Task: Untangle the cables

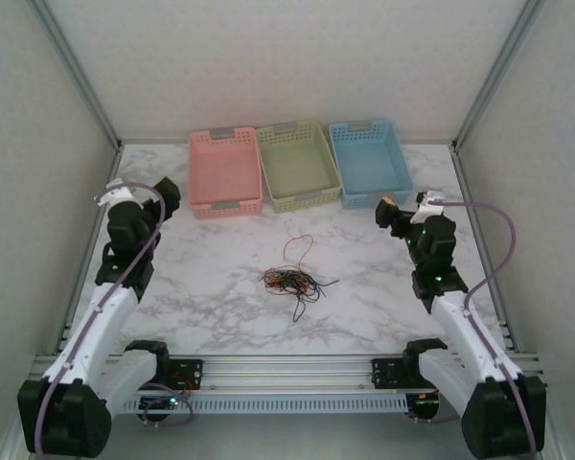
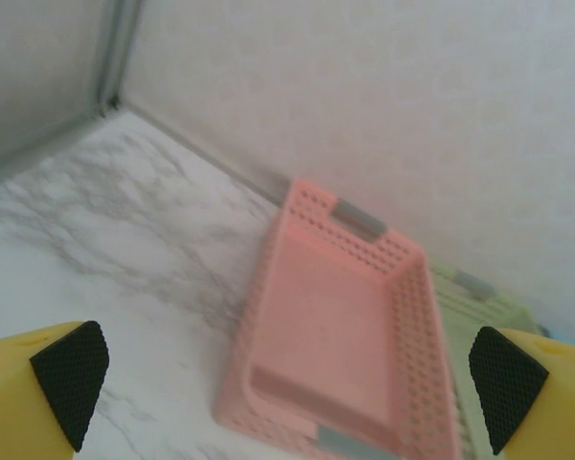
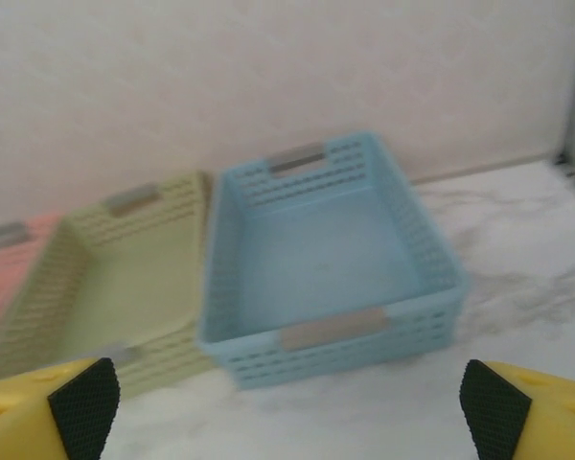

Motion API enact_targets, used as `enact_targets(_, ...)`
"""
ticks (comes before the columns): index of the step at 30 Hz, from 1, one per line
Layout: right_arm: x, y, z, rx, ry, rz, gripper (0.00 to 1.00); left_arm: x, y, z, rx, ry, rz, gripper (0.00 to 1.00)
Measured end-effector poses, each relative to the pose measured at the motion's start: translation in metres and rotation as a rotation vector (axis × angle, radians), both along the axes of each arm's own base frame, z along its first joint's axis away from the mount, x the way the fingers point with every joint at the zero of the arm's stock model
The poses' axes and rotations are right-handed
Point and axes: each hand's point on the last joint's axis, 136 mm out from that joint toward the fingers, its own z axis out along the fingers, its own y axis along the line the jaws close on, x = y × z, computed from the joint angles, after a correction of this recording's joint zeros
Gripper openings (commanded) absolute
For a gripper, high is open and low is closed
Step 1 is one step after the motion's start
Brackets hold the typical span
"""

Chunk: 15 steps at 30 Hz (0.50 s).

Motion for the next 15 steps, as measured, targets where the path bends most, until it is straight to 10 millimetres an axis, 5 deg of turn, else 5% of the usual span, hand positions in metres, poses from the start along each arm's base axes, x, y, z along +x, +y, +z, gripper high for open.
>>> enact_targets(6,-0.037,0.044,0.001,0.166,0.185,0.218,0.76,-0.023,-0.042,-0.002,-0.121,0.18,-0.226,1.0)
enact_targets(15,-0.127,0.13,-0.047,0.267,0.572,0.559,0.59,-0.109,-0.07,-0.011,-0.18,0.3,-0.406,1.0)
